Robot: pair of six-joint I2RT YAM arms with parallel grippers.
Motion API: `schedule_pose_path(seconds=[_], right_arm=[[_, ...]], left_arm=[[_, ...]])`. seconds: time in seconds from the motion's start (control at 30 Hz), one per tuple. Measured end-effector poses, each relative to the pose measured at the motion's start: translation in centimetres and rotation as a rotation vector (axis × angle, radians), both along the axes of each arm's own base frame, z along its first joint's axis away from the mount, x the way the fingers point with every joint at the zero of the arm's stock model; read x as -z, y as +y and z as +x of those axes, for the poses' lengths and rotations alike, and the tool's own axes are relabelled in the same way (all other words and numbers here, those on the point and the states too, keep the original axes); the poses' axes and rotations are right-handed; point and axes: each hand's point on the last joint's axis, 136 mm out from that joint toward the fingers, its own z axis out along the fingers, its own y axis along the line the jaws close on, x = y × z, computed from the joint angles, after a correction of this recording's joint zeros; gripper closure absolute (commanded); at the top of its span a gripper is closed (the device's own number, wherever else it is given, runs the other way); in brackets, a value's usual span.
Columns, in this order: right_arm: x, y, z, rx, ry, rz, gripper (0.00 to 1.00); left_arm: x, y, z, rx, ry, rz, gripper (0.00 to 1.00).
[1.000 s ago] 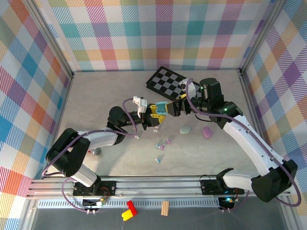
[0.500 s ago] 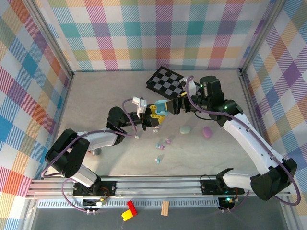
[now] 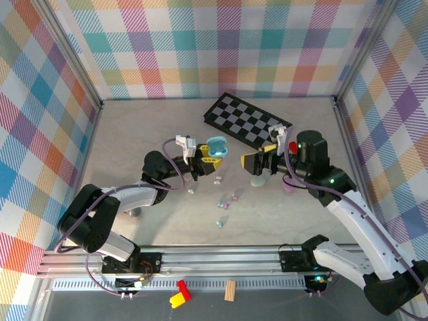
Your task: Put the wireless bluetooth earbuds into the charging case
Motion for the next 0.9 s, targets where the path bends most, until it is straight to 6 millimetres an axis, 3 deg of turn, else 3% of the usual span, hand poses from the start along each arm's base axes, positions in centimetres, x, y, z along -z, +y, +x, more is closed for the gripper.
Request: schedule_pose_path(seconds=[0.2, 0.33, 0.5, 0.67, 0.9], right_arm=[[7.1, -1.3, -0.5, 0.139, 0.240, 0.012, 0.09], [9.8, -1.0, -1.2, 0.172, 0.322, -0.011, 0.11], [13.2, 1.3, -2.3, 0.157, 0.383, -0.128, 0.11], [17.2, 3.6, -3.3, 0.148, 0.421, -0.345, 0.11], [19.3, 6.9, -4.5, 0.148, 0.385, -0.560, 0.22]], left_arm=[[1.3, 2.0, 1.5, -0.066, 0.023, 0.017, 0.68], [1.5, 3.9, 3.0, -0.120, 0.026, 0.021, 0.68], [1.6, 6.7, 5.1, -0.204, 0.028, 0.023, 0.69], [2.3, 8.2, 6.7, -0.253, 0.043, 0.031, 0.69], [1.8, 8.9, 8.1, -0.267, 0.028, 0.030, 0.69]])
